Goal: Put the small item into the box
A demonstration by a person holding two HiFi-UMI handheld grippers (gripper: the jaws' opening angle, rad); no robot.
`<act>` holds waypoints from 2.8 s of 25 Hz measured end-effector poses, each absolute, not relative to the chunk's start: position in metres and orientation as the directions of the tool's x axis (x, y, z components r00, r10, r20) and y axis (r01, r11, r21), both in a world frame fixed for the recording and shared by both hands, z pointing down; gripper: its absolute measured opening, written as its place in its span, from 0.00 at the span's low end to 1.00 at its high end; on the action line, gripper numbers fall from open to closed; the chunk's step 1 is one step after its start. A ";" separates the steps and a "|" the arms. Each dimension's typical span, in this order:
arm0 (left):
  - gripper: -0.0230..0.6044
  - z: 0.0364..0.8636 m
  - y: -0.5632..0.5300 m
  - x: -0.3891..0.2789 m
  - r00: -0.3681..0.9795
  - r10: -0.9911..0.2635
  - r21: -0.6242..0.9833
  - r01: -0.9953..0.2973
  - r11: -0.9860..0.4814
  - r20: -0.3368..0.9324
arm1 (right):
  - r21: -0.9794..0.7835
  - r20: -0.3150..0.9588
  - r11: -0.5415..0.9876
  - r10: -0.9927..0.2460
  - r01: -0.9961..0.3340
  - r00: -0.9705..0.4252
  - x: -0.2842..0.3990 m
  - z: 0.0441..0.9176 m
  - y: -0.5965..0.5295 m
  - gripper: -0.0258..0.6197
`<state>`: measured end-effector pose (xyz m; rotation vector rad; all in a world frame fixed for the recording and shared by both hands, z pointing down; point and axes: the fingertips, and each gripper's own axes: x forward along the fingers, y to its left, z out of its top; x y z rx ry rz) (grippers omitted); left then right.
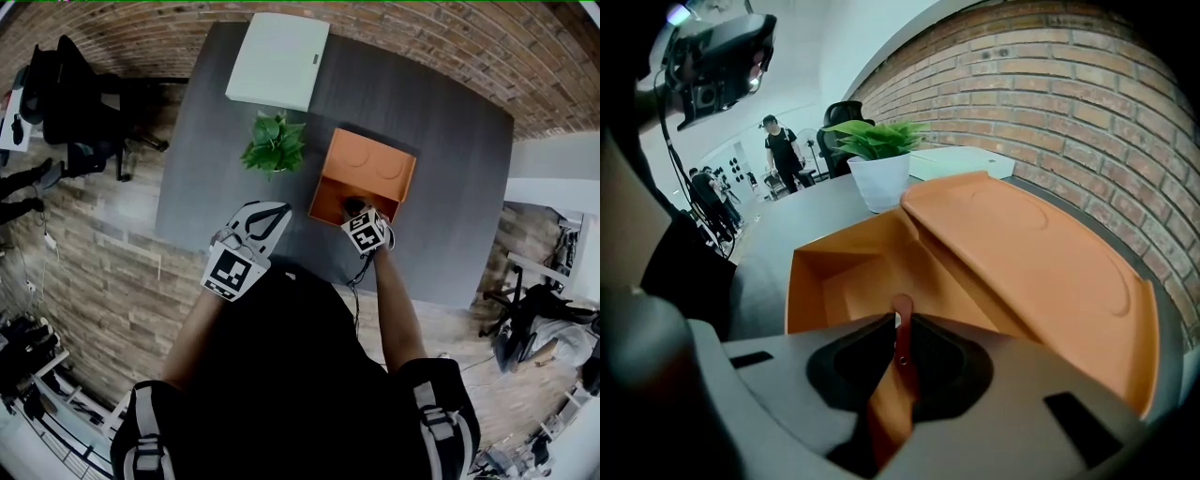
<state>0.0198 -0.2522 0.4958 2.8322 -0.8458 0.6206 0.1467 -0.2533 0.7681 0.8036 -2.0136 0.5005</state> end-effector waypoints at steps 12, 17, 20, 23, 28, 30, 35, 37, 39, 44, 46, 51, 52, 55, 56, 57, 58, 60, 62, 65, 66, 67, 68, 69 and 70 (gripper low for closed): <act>0.07 0.493 -0.246 0.022 0.776 -0.477 -0.004 -0.522 -0.853 0.412 | -0.050 0.855 0.713 -0.332 -0.700 -0.399 0.146 0.769 -0.253 0.17; 0.07 0.491 -0.245 0.022 0.786 -0.466 -0.004 -0.509 -0.861 0.406 | -0.037 0.848 0.699 -0.357 -0.714 -0.393 0.147 0.762 -0.251 0.21; 0.07 0.492 -0.245 0.026 0.794 -0.457 0.001 -0.499 -0.866 0.400 | -0.018 0.834 0.695 -0.386 -0.718 -0.395 0.149 0.751 -0.248 0.21; 0.07 0.490 -0.239 0.035 0.807 -0.439 -0.003 -0.477 -0.879 0.394 | -0.020 0.807 0.677 -0.424 -0.736 -0.412 0.153 0.736 -0.242 0.19; 0.07 0.484 -0.229 0.045 0.827 -0.415 -0.006 -0.446 -0.895 0.379 | -0.013 0.762 0.613 -0.506 -0.790 -0.405 0.159 0.705 -0.234 0.12; 0.07 0.484 -0.226 0.048 0.832 -0.409 -0.006 -0.439 -0.899 0.375 | 0.007 0.744 0.598 -0.539 -0.802 -0.395 0.162 0.694 -0.232 0.10; 0.07 0.483 -0.217 0.061 0.841 -0.400 -0.013 -0.425 -0.905 0.365 | 0.058 0.701 0.588 -0.599 -0.807 -0.386 0.168 0.665 -0.221 0.08; 0.07 0.482 -0.213 0.067 0.843 -0.398 -0.021 -0.420 -0.907 0.361 | 0.044 0.680 0.582 -0.613 -0.812 -0.402 0.171 0.655 -0.214 0.08; 0.07 0.482 -0.207 0.074 0.845 -0.395 -0.028 -0.413 -0.910 0.359 | -0.004 0.641 0.557 -0.636 -0.830 -0.430 0.174 0.640 -0.208 0.08; 0.07 0.489 -0.192 0.075 0.838 -0.400 -0.031 -0.419 -0.907 0.370 | -0.050 0.553 0.514 -0.700 -0.856 -0.452 0.181 0.606 -0.192 0.08; 0.07 0.491 -0.189 0.074 0.832 -0.409 -0.034 -0.428 -0.903 0.375 | -0.049 0.530 0.511 -0.715 -0.858 -0.456 0.183 0.595 -0.184 0.08; 0.07 0.491 -0.180 0.076 0.824 -0.421 -0.045 -0.438 -0.898 0.378 | -0.023 0.507 0.511 -0.735 -0.859 -0.451 0.193 0.578 -0.163 0.08; 0.07 0.490 -0.178 0.078 0.824 -0.422 -0.049 -0.438 -0.898 0.378 | -0.021 0.508 0.511 -0.735 -0.860 -0.449 0.195 0.576 -0.159 0.08; 0.07 0.486 -0.171 0.086 0.826 -0.423 -0.064 -0.432 -0.900 0.373 | -0.029 0.501 0.503 -0.741 -0.864 -0.448 0.199 0.571 -0.148 0.08; 0.07 0.485 -0.168 0.089 0.827 -0.423 -0.068 -0.430 -0.900 0.371 | -0.031 0.495 0.501 -0.744 -0.865 -0.449 0.201 0.570 -0.144 0.08; 0.07 0.484 -0.164 0.092 0.828 -0.423 -0.072 -0.429 -0.901 0.369 | -0.030 0.491 0.501 -0.747 -0.865 -0.449 0.203 0.569 -0.139 0.08; 0.07 0.485 -0.161 0.095 0.828 -0.424 -0.074 -0.428 -0.901 0.367 | -0.025 0.488 0.502 -0.749 -0.865 -0.449 0.206 0.570 -0.135 0.08; 0.07 0.485 -0.155 0.101 0.829 -0.424 -0.076 -0.428 -0.901 0.364 | -0.014 0.486 0.506 -0.750 -0.863 -0.448 0.212 0.570 -0.128 0.08; 0.07 0.485 -0.148 0.105 0.829 -0.427 -0.078 -0.430 -0.900 0.361 | -0.009 0.485 0.509 -0.750 -0.861 -0.449 0.215 0.568 -0.121 0.08; 0.07 0.483 -0.137 0.109 0.827 -0.437 -0.085 -0.436 -0.896 0.355 | 0.004 0.467 0.518 -0.757 -0.855 -0.456 0.220 0.565 -0.112 0.08; 0.07 0.482 -0.134 0.109 0.825 -0.441 -0.089 -0.439 -0.894 0.354 | 0.005 0.461 0.520 -0.759 -0.854 -0.460 0.221 0.564 -0.109 0.08; 0.07 0.481 -0.131 0.109 0.823 -0.445 -0.092 -0.443 -0.892 0.354 | 0.003 0.459 0.522 -0.758 -0.853 -0.463 0.221 0.565 -0.106 0.08; 0.07 0.481 -0.129 0.107 0.820 -0.450 -0.093 -0.448 -0.889 0.354 | 0.001 0.460 0.525 -0.756 -0.851 -0.466 0.221 0.565 -0.104 0.08; 0.07 0.481 -0.127 0.106 0.817 -0.454 -0.093 -0.453 -0.887 0.354 | -0.001 0.462 0.529 -0.752 -0.849 -0.470 0.219 0.566 -0.102 0.08; 0.07 0.481 -0.126 0.104 0.815 -0.459 -0.092 -0.458 -0.884 0.355 | -0.002 0.462 0.535 -0.749 -0.845 -0.475 0.217 0.565 -0.101 0.08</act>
